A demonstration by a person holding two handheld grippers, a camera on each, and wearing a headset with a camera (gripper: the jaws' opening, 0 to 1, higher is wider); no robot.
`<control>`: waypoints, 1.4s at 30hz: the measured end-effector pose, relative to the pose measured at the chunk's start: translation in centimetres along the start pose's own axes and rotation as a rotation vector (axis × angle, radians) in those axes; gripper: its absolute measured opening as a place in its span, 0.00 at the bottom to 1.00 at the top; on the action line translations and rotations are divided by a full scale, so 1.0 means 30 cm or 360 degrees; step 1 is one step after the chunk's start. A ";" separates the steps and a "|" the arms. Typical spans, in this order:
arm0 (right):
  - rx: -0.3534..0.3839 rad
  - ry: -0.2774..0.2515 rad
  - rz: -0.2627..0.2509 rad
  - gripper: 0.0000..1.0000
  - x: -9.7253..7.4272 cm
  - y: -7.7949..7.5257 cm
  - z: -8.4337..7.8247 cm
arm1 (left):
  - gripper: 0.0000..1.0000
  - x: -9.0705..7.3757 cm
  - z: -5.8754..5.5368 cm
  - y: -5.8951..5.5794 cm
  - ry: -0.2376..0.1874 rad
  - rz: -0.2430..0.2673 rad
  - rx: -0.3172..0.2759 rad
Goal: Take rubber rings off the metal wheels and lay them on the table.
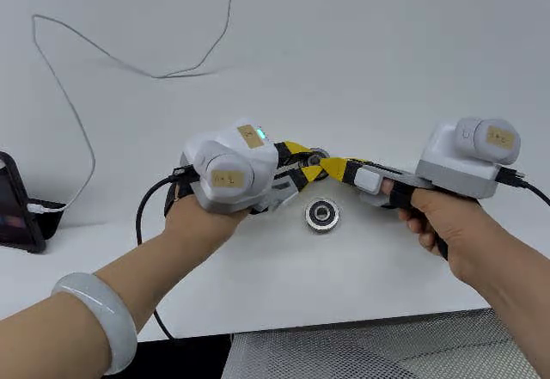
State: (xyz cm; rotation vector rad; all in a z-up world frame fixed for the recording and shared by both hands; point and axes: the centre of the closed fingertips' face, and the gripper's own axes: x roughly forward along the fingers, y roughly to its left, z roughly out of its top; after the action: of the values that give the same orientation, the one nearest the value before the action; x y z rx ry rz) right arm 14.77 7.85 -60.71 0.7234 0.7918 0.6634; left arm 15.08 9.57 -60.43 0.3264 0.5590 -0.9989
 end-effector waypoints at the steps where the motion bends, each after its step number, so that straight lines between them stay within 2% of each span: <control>1: 0.0016 0.0013 0.0020 0.16 -0.002 0.008 -0.003 | 0.14 0.000 0.001 -0.001 -0.0001 -0.0001 0.0001; 23: 0.0033 0.0021 0.0018 0.16 -0.003 0.009 -0.009 | 0.14 -0.003 0.003 -0.005 0.0003 0.0003 0.0000; 31: 0.0076 0.0027 0.0031 0.16 -0.003 0.011 -0.009 | 0.14 -0.002 0.001 -0.005 0.0006 0.0003 0.0005; 35: 0.0081 0.0016 0.0034 0.15 -0.009 0.011 -0.004 | 0.14 -0.002 -0.001 -0.005 0.0009 0.0003 0.0007; 36: 0.0069 0.0003 0.0063 0.13 -0.012 0.022 0.004 | 0.14 -0.001 -0.002 -0.004 0.0011 0.0003 0.0009; 37: 0.0076 0.0002 0.0039 0.12 -0.018 0.015 0.005 | 0.14 -0.001 -0.003 -0.003 0.0011 0.0005 0.0010; 42: 0.0055 0.0001 0.0038 0.11 -0.019 0.012 0.005 | 0.14 -0.001 -0.004 -0.003 0.0009 0.0006 0.0007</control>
State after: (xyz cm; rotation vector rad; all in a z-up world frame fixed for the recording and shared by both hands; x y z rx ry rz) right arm 14.49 7.58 -60.12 0.7652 0.7979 0.6731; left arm 14.96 9.61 -60.51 0.3341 0.5614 -0.9961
